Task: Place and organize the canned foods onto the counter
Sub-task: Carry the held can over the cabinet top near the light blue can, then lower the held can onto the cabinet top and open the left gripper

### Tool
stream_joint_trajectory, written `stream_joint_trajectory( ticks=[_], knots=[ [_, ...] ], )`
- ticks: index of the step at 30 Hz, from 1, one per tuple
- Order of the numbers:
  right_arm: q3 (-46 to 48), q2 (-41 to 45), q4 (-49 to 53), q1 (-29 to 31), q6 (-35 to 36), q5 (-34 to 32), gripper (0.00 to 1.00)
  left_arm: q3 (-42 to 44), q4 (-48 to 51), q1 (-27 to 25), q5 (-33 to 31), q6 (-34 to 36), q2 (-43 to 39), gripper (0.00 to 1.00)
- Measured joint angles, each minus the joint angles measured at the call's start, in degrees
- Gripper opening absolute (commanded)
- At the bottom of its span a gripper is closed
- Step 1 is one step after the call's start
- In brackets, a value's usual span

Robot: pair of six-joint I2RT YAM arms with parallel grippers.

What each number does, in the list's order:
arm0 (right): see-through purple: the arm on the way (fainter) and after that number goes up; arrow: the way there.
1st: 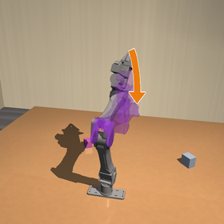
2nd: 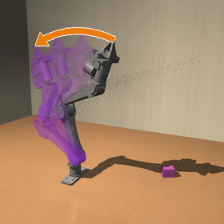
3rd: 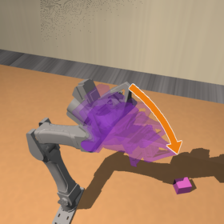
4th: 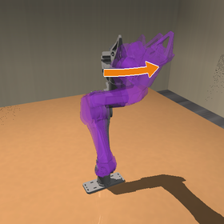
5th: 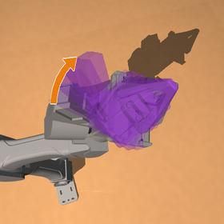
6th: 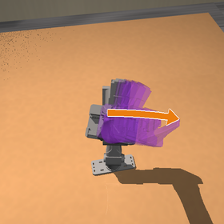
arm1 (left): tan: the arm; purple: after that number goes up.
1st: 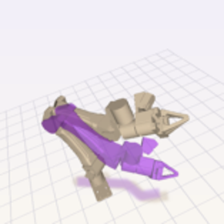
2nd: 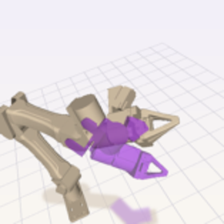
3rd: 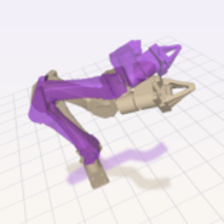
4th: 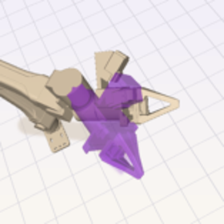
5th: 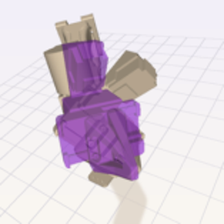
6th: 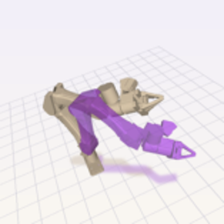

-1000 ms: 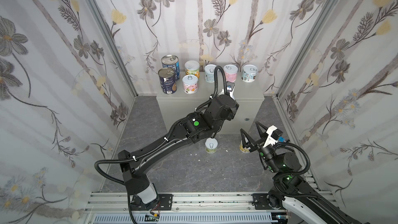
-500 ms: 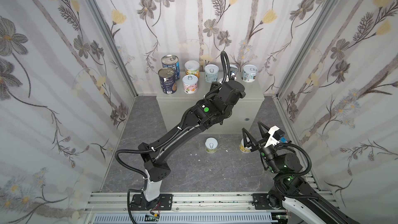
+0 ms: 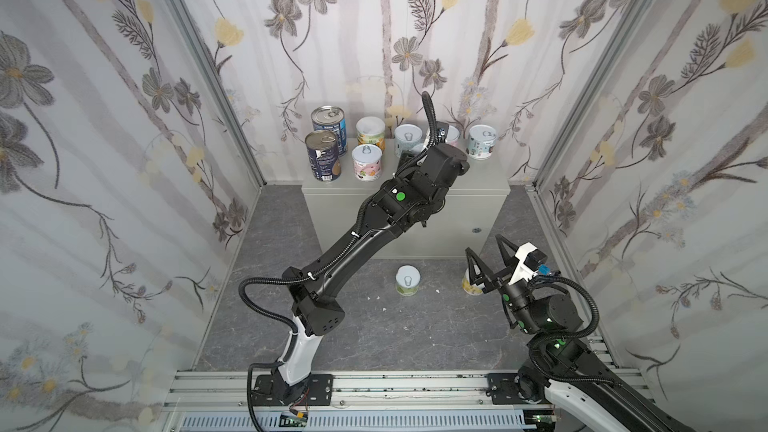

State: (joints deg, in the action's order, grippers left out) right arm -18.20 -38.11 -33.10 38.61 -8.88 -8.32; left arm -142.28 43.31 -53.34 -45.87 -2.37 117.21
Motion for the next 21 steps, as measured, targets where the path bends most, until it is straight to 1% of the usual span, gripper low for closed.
stream_joint_trajectory(
  ticks=[7,21],
  knots=[
    [0.0,-1.2,0.0,0.0,0.0,0.1,1.0,-0.2,0.2,2.2,0.7,-1.0,0.7,0.0],
    [0.0,-2.3,-0.1,0.0,0.0,0.3,1.0,-0.3,1.7,5.2,3.1,-1.8,1.9,0.06]
  ],
)
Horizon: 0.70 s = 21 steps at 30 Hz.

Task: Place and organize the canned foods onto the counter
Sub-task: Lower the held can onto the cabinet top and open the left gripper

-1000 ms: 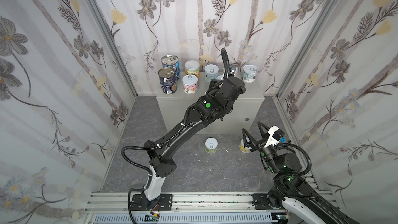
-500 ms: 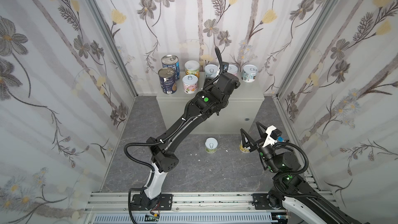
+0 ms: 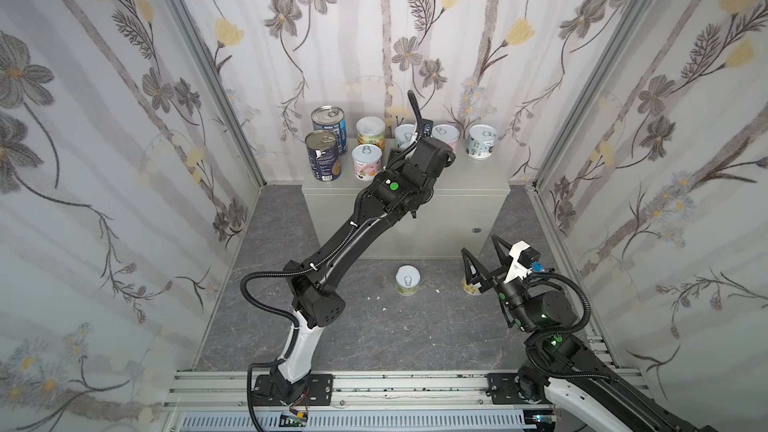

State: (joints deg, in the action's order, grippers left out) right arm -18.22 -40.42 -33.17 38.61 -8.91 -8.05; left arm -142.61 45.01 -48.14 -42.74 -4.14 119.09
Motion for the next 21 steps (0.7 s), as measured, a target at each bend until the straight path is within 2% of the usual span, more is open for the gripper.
stream_joint_trajectory(
  ticks=[2,4,6,16,19,21],
  knots=[
    [0.0,0.0,0.0,0.0,0.0,0.0,1.0,0.0,0.0,0.3,0.3,-0.4,0.0,0.09],
    [0.0,-0.1,0.0,0.0,0.0,0.0,1.0,0.0,0.0,0.5,0.8,-0.5,0.0,0.2],
    [0.0,-0.1,0.0,0.0,0.0,0.0,1.0,0.0,0.0,0.6,1.1,-0.6,0.0,0.25],
    [-0.1,-0.3,0.0,0.0,-0.5,0.0,1.0,0.0,0.3,1.0,4.1,-2.3,0.1,0.31],
    [-0.1,-0.4,0.0,0.0,-0.5,0.0,1.0,0.0,0.7,1.5,5.0,-3.2,0.2,0.35],
    [-0.1,-0.5,0.0,0.0,-0.5,0.0,1.0,0.0,0.9,1.8,5.5,-4.0,0.2,0.42]
  ],
)
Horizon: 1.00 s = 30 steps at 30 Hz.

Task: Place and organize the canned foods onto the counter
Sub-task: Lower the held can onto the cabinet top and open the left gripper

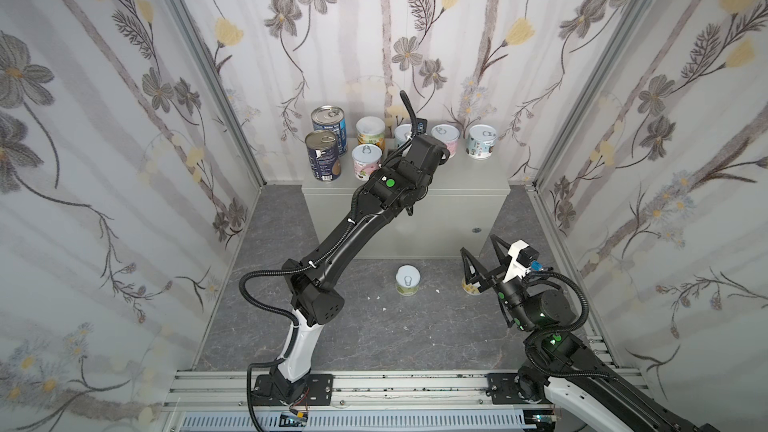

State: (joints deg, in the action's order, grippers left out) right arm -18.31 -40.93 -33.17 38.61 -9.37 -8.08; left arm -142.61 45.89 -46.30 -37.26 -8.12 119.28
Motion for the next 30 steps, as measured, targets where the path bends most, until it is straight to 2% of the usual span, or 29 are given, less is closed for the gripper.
stream_joint_trajectory(
  ticks=[8,16,20,30],
  knots=[
    [0.0,-0.5,0.0,0.0,0.0,0.0,1.0,-0.1,0.1,0.5,2.3,-1.1,-0.1,0.55],
    [-0.2,-1.4,-0.1,0.0,-0.2,0.0,1.0,-0.1,0.0,0.6,4.1,-1.1,-0.1,0.74],
    [-0.5,-1.8,-0.2,0.0,-0.2,0.0,1.0,-0.1,0.1,0.6,4.8,-0.9,-0.2,0.99],
    [-0.7,-2.2,-0.2,0.0,-0.2,0.2,1.0,-0.1,0.0,0.7,5.2,-0.8,-0.3,1.0]
  ],
)
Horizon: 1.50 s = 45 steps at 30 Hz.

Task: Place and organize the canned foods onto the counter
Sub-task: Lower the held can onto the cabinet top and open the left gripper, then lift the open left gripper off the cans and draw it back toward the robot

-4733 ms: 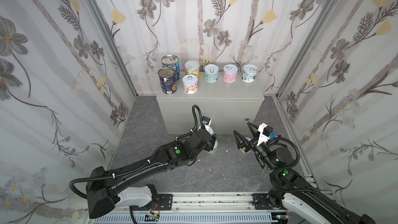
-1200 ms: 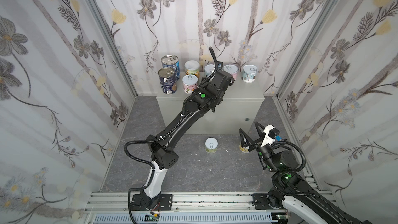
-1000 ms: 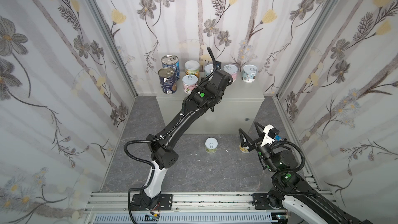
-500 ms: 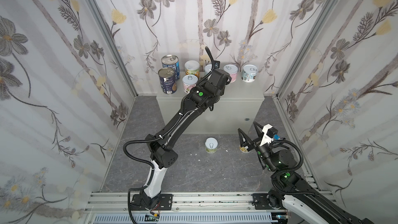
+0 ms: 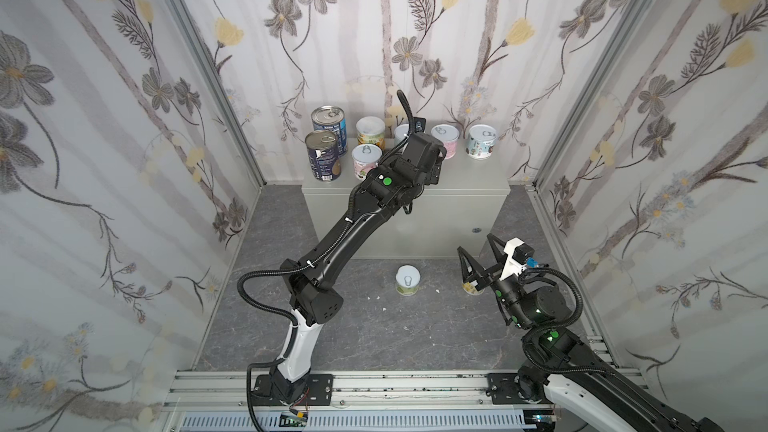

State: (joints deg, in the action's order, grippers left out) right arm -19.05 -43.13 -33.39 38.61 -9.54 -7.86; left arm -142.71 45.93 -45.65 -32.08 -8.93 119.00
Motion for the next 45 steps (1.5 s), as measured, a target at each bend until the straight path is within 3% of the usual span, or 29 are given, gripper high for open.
stream_joint_trajectory(
  ticks=[14,35,45],
  knots=[
    [0.0,0.5,0.0,0.0,0.0,0.0,1.0,0.4,0.0,0.0,2.3,-0.1,-2.5,1.0],
    [0.0,0.8,0.2,0.0,0.0,0.0,1.0,15.7,-9.0,0.0,5.1,1.3,-10.2,1.0],
    [0.0,0.7,0.2,0.0,0.0,0.0,1.0,16.2,-10.7,0.0,4.9,1.7,-10.3,0.99]
  ],
)
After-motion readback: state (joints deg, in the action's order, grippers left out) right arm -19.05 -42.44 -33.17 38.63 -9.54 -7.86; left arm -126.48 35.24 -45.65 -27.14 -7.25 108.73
